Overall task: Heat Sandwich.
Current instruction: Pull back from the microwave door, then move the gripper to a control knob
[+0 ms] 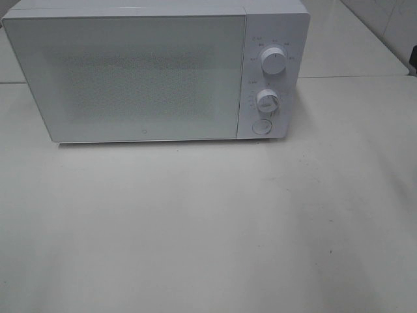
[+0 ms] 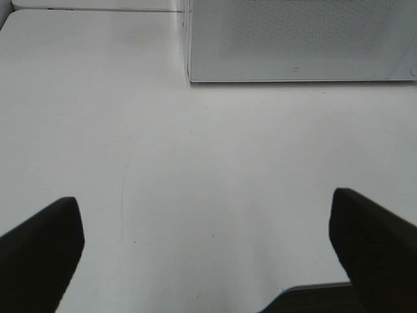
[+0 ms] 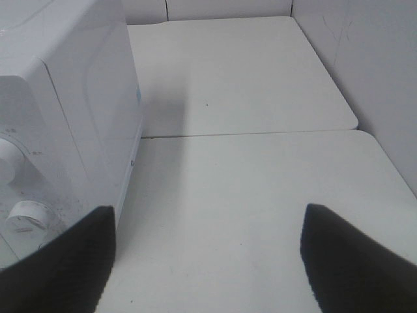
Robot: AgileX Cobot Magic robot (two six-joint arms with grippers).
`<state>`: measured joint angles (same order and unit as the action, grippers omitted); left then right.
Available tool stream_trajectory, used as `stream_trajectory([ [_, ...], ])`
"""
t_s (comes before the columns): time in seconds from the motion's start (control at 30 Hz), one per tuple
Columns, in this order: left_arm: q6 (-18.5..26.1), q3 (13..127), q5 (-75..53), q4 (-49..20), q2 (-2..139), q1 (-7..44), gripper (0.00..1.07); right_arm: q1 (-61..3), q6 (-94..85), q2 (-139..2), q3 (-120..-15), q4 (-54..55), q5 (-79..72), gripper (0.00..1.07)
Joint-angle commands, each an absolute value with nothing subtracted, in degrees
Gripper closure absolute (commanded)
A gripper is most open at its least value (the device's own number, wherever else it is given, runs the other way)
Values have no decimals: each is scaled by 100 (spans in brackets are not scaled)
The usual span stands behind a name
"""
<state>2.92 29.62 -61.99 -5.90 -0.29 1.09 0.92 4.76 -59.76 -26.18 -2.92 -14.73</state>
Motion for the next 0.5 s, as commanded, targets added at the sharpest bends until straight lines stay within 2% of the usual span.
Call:
stream_trajectory([
  [0.03,258,2945,-6125,-636,-166,97,10,92,372,-6325,-2338,0,-2395,31],
  [0.17,258,2945,-6125,-636,-166,97,10,-212,-304,-6692,-2074,619,-3083,31],
  [0.4,258,2945,-6125,-636,-166,97,10,-1324,-1484,-7471,-1782,2298,-4383,31],
  [0.5,258,2945,-6125,-636,-166,97,10,-1587,-1702,-7615,-1782,2664,-4624,31],
])
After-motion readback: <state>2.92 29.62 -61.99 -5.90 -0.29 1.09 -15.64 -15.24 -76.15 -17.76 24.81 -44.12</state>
